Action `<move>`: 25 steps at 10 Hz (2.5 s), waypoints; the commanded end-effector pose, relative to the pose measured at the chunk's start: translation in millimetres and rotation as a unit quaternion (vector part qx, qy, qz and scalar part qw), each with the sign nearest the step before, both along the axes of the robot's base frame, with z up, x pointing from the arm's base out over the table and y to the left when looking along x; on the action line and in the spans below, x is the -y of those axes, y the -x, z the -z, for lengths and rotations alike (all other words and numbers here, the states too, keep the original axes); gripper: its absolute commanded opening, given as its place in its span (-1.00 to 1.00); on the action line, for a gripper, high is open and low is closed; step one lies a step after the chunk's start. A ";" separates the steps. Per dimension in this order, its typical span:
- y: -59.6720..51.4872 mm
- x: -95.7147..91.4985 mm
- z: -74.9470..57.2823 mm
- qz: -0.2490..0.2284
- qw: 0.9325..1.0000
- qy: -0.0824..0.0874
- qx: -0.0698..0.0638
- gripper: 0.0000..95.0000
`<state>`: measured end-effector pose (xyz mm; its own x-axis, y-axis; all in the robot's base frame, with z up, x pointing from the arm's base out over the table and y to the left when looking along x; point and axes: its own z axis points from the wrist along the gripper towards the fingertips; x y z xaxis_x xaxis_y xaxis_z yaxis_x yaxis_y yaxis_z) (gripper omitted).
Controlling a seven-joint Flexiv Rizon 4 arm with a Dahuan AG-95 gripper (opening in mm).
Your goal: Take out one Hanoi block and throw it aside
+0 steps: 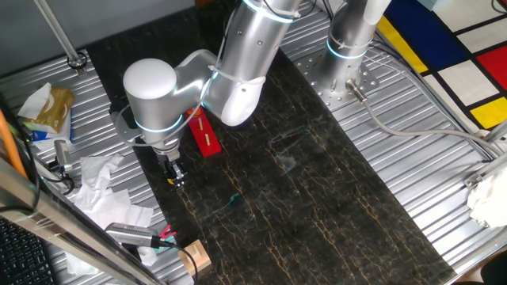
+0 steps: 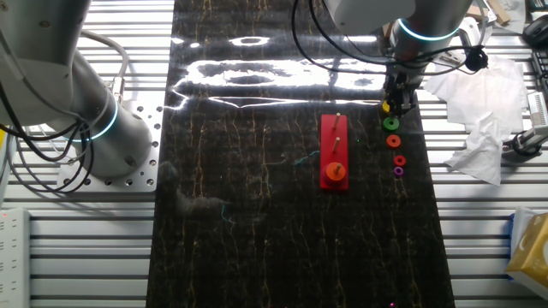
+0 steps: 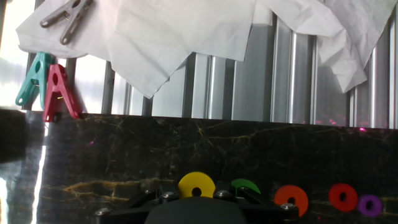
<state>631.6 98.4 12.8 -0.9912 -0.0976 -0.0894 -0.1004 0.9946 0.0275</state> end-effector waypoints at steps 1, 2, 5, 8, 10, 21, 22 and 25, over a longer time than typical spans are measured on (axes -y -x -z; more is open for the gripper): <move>-0.1 -0.1 -0.1 0.000 1.000 0.000 0.000 -0.60; -0.1 -0.1 -0.1 0.000 1.000 0.000 0.000 -0.60; -0.1 -0.1 -0.1 0.000 1.000 0.000 0.000 -0.60; -0.1 -0.1 -0.1 0.000 1.000 0.000 0.000 -0.60; -0.1 -0.1 -0.1 0.000 1.000 0.000 0.000 -0.60; -0.1 -1.5 2.1 0.000 0.999 -0.026 0.022 0.60; -0.1 -1.7 2.1 0.001 0.999 -0.026 0.022 0.60; -0.2 -1.8 2.0 0.002 0.999 -0.027 0.023 0.60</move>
